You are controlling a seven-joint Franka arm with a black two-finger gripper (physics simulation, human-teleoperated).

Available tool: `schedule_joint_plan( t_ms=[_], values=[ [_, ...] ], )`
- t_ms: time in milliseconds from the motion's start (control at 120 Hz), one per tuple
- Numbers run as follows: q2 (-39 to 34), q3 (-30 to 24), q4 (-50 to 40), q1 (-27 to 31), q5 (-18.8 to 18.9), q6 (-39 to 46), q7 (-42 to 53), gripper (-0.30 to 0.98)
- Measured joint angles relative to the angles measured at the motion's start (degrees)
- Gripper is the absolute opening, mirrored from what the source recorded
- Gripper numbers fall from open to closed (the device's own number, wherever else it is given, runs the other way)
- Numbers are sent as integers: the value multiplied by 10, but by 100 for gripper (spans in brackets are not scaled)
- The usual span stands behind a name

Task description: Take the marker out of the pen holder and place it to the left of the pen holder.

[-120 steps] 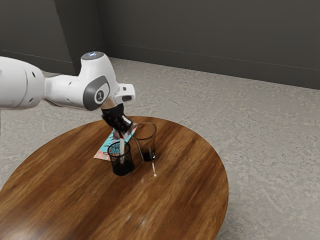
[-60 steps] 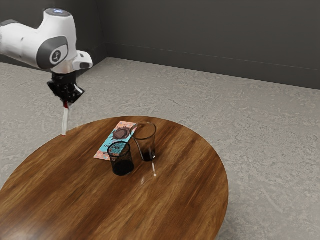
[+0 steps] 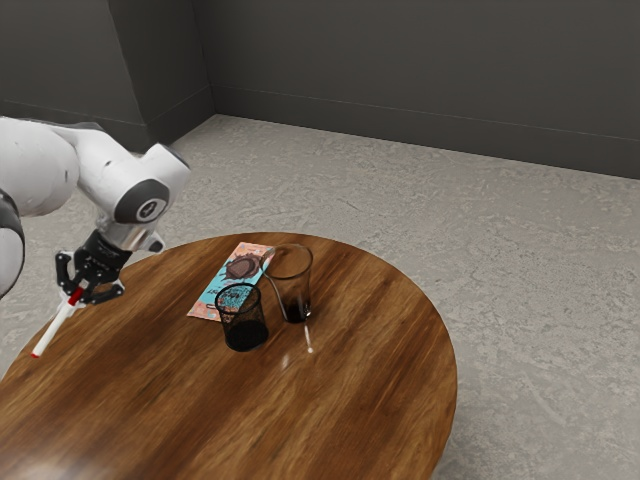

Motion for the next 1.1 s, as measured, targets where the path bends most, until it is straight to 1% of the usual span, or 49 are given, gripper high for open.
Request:
schedule_joint_plan(
  t_ms=[283, 458, 667, 700, 775, 842, 908, 1000, 1100],
  values=[
    [71, -9, 22, 15, -49, 43, -64, -9],
    [95, -24, 35, 21, -62, 56, -90, -9],
    [109, -36, 42, 24, -68, 67, -110, -8],
    [110, -38, 43, 24, -69, 68, -112, -4],
    [109, -40, 43, 24, -74, 73, -114, 10],
    [107, -40, 43, 25, -89, 81, -106, 24],
    [105, -40, 43, 26, -105, 89, -95, 35],
    [104, -40, 43, 26, -120, 98, -78, 45],
    [102, -40, 43, 26, -132, 105, -60, 53]
  ],
)
